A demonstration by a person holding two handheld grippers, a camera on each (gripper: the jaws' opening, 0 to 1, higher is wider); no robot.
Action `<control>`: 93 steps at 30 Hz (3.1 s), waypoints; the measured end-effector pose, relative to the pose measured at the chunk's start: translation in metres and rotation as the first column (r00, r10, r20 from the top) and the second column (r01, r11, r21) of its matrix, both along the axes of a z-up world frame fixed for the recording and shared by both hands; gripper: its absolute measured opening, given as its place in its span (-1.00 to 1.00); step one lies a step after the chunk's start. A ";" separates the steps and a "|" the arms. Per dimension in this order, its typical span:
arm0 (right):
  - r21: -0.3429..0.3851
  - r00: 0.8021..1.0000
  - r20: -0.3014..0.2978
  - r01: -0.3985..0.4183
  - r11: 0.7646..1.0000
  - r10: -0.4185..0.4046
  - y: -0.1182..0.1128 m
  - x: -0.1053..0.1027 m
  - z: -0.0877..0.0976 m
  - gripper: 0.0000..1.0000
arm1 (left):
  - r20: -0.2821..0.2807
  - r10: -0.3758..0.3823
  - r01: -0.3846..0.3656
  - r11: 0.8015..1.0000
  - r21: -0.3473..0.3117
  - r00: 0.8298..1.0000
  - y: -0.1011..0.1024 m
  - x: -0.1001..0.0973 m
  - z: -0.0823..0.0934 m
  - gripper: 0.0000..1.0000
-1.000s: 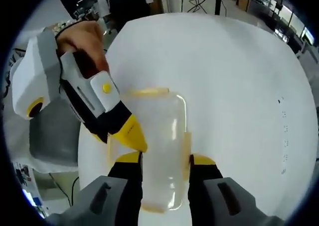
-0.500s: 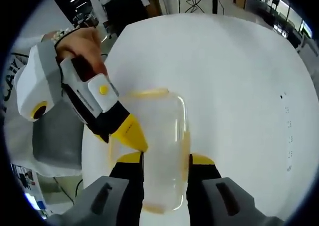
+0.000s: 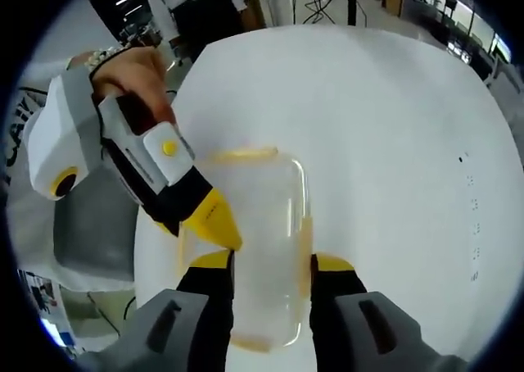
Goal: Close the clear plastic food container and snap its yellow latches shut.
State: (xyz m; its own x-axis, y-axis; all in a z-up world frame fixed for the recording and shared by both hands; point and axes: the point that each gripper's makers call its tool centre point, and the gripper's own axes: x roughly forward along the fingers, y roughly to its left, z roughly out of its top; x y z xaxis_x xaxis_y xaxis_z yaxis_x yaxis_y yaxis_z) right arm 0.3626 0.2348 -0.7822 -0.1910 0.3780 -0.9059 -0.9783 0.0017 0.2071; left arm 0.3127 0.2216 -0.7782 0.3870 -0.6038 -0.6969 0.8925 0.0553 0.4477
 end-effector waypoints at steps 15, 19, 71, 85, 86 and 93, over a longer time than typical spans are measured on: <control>0.032 0.996 0.091 0.012 0.999 -0.015 0.002 0.009 0.005 -0.12 | -0.059 0.010 -0.016 0.994 -0.104 0.998 -0.006 0.000 0.009 0.03; 0.016 0.990 0.140 0.001 1.000 -0.003 -0.002 0.013 0.008 -0.12 | -0.058 0.033 -0.038 0.994 -0.100 0.998 0.000 0.004 0.011 0.07; 0.092 0.985 0.133 0.096 0.991 -0.108 -0.072 -0.036 -0.012 0.44 | -0.232 0.076 -0.062 0.996 0.064 0.970 0.046 0.030 -0.026 0.67; 0.097 0.984 0.156 0.076 0.992 -0.090 -0.067 -0.032 -0.017 0.44 | -0.231 0.062 -0.045 0.996 0.075 0.971 0.047 0.032 -0.025 0.56; 0.097 0.984 0.156 0.075 0.992 -0.090 -0.067 -0.032 -0.017 0.44 | -0.232 0.061 -0.045 0.996 0.075 0.971 0.047 0.032 -0.025 0.56; 0.099 0.984 0.161 0.064 0.993 -0.080 -0.063 -0.030 -0.016 0.44 | -0.235 0.065 -0.047 0.995 0.083 0.970 0.051 0.033 -0.025 0.55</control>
